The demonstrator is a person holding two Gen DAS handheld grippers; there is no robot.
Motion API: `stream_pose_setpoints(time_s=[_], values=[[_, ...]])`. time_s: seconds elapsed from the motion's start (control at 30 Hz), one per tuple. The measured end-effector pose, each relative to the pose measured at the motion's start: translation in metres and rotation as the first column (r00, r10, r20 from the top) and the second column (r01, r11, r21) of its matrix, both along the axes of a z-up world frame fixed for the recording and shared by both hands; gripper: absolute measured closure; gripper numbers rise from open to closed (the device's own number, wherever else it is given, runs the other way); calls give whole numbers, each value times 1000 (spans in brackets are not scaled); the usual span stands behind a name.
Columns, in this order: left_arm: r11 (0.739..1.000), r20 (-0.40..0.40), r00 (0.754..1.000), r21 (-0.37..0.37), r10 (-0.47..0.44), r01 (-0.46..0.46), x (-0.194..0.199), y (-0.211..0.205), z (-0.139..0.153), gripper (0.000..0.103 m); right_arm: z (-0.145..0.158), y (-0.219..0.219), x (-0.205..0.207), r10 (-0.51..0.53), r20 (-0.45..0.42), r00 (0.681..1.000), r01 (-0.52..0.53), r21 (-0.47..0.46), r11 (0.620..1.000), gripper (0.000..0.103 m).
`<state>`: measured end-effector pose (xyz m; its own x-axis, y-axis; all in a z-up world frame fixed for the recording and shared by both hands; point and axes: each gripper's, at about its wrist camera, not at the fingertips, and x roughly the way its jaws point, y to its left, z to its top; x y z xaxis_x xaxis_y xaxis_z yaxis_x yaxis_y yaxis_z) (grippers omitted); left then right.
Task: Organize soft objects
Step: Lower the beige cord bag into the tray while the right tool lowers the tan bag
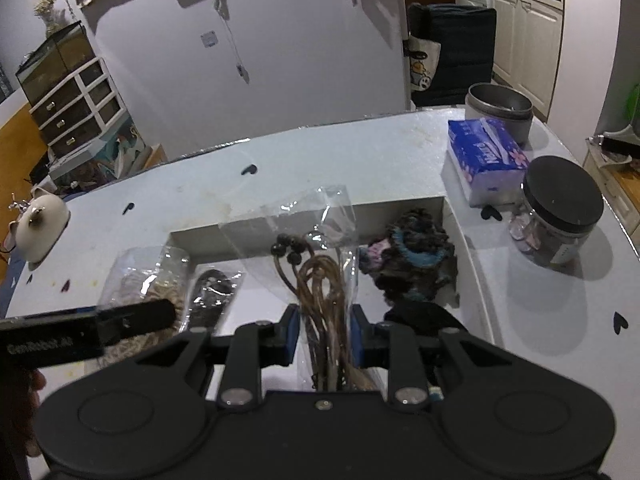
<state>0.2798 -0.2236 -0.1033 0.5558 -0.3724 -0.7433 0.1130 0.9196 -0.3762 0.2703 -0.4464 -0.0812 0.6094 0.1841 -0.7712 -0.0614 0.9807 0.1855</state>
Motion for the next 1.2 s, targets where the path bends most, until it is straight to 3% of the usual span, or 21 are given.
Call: stream_pose_setpoints(time_s=[0.27, 0.5, 0.57, 0.6, 0.63, 0.7, 0.8, 0.93, 1.13, 1.2], values=[[999, -104, 995, -41, -6, 2, 27, -17, -40, 40, -13, -6, 18, 8, -68, 998, -8, 4, 1000, 76], [1000, -118, 993, -3, 9, -10, 48, -20, -59, 39, -24, -5, 34, 11, -109, 994, -10, 16, 1000, 76], [1000, -114, 994, -18, -2, 0, 50, -19, -60, 33, -27, -3, 39, 16, -111, 994, -14, 21, 1000, 70], [1000, -106, 994, -30, -7, 4, 50, -19, -59, 25, -27, -2, 41, 21, -104, 994, -19, 23, 1000, 64], [999, -93, 996, -35, -8, 5, 49, -17, -57, 21, -26, -1, 42, 26, -91, 995, -25, 21, 999, 49], [999, -69, 997, -41, -19, 17, 46, -16, -51, 21, -24, -1, 42, 17, -70, 997, -16, 14, 1000, 37], [999, -39, 999, -43, -20, 19, 39, -12, -41, 24, -20, -8, 41, 5, -59, 998, -2, 51, 999, 44], [1000, -15, 1000, -25, -17, 17, 35, -9, -30, 50, -21, -15, 42, -25, -61, 998, 29, 67, 997, 73], [999, -9, 999, -20, -48, 48, 31, -12, -25, 70, -37, -4, 55, 26, -85, 996, -19, 84, 996, 83], [998, -24, 998, -6, -59, 58, 31, -15, -29, 73, -46, 3, 60, 50, -101, 994, -43, 66, 997, 86]])
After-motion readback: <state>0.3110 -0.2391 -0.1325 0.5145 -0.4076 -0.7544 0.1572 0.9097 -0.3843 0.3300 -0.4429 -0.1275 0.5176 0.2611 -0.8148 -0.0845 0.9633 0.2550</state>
